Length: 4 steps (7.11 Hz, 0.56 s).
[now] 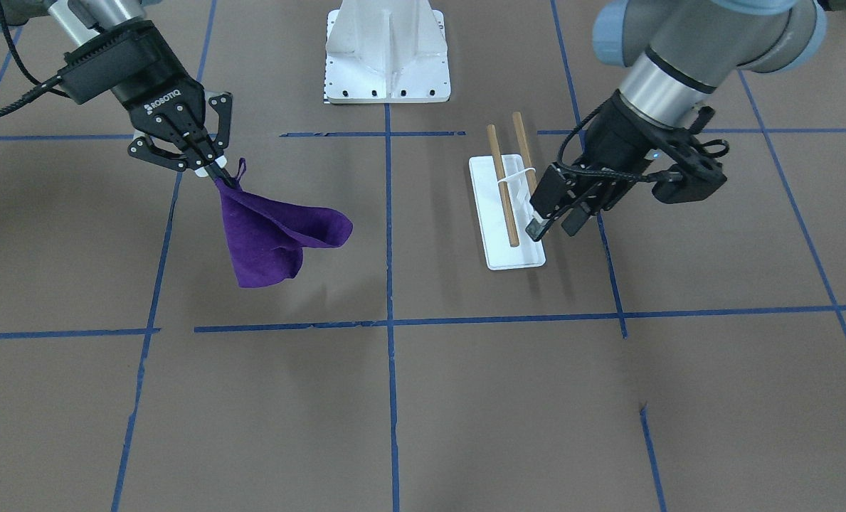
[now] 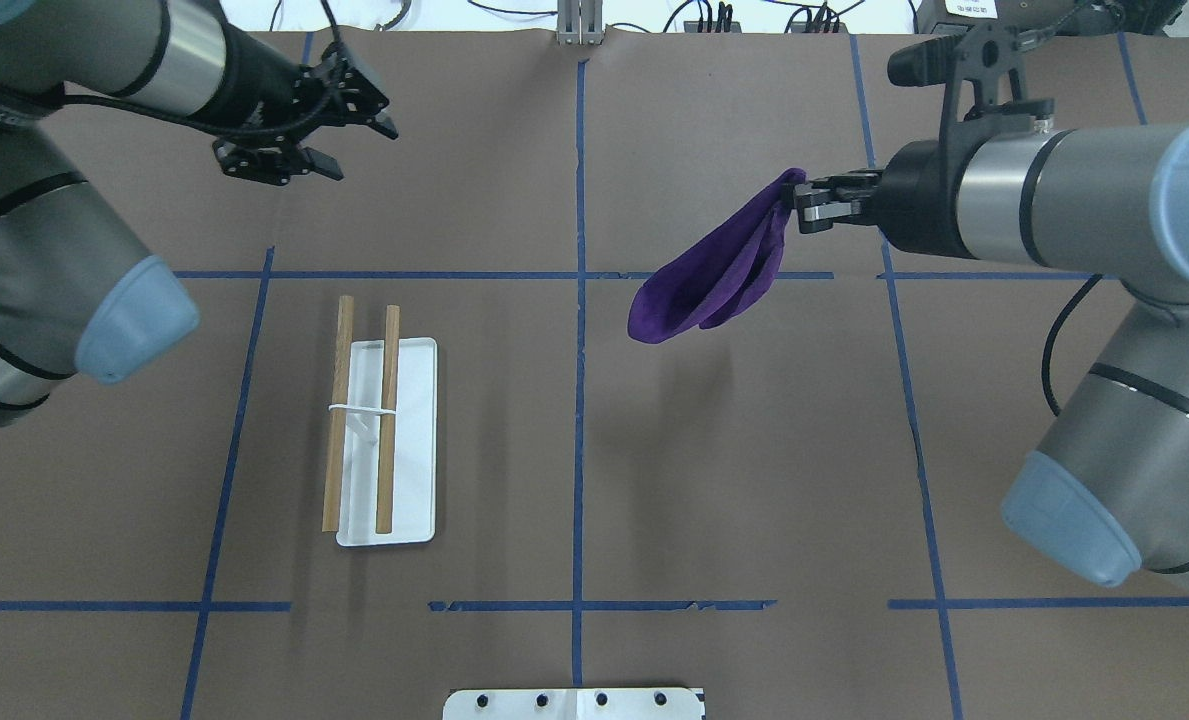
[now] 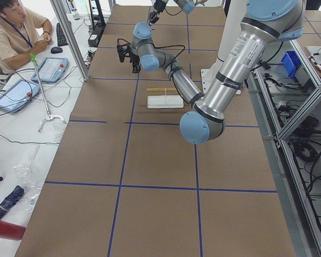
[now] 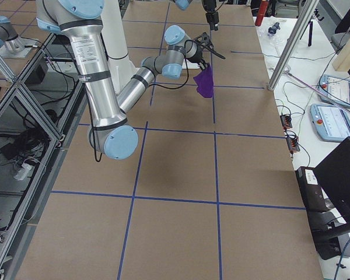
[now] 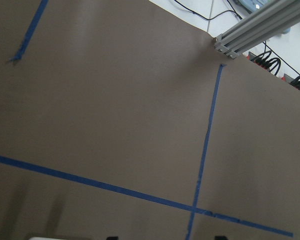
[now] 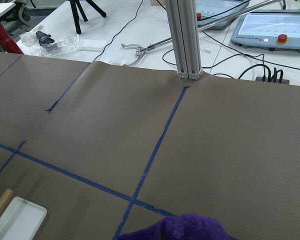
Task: Hang towel on rack
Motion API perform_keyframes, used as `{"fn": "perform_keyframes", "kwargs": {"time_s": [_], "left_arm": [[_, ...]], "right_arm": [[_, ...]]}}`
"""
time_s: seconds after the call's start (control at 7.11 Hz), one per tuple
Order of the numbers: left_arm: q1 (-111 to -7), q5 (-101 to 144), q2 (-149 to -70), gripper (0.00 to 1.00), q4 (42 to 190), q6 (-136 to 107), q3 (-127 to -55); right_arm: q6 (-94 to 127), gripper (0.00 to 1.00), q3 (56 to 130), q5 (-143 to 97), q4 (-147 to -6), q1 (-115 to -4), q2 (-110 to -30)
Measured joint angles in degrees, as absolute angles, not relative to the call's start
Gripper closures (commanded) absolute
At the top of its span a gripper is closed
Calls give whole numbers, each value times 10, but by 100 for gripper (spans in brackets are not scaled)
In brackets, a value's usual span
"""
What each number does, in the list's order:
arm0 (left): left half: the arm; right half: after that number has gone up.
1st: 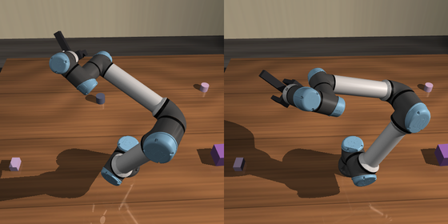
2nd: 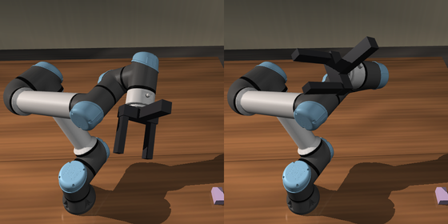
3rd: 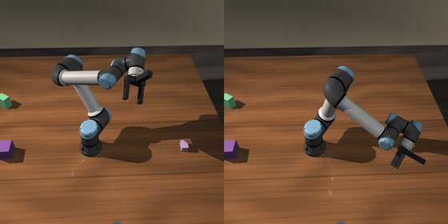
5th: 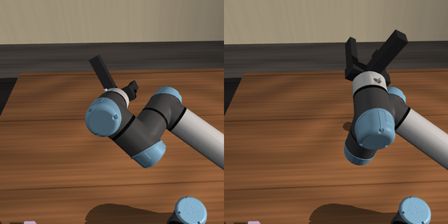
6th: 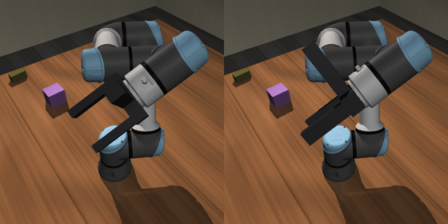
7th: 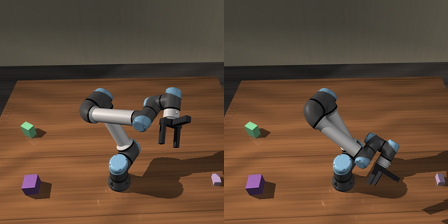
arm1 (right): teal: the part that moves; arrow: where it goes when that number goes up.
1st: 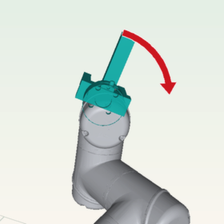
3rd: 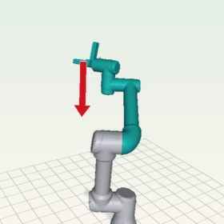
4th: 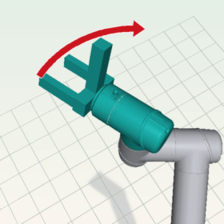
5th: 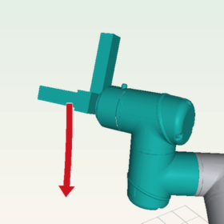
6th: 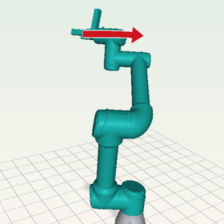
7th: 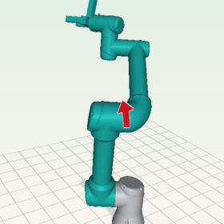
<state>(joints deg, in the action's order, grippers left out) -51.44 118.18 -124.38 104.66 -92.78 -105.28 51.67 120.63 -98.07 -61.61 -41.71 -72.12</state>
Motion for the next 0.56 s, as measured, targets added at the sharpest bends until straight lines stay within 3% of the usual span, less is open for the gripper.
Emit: {"fn": "perform_keyframes", "kwargs": {"time_s": [0.56], "left_arm": [[-446,1162,-1342,23,989,-1071,-1017]], "right_arm": [[543,100,1206,-871,-617,-338,-662]]}}
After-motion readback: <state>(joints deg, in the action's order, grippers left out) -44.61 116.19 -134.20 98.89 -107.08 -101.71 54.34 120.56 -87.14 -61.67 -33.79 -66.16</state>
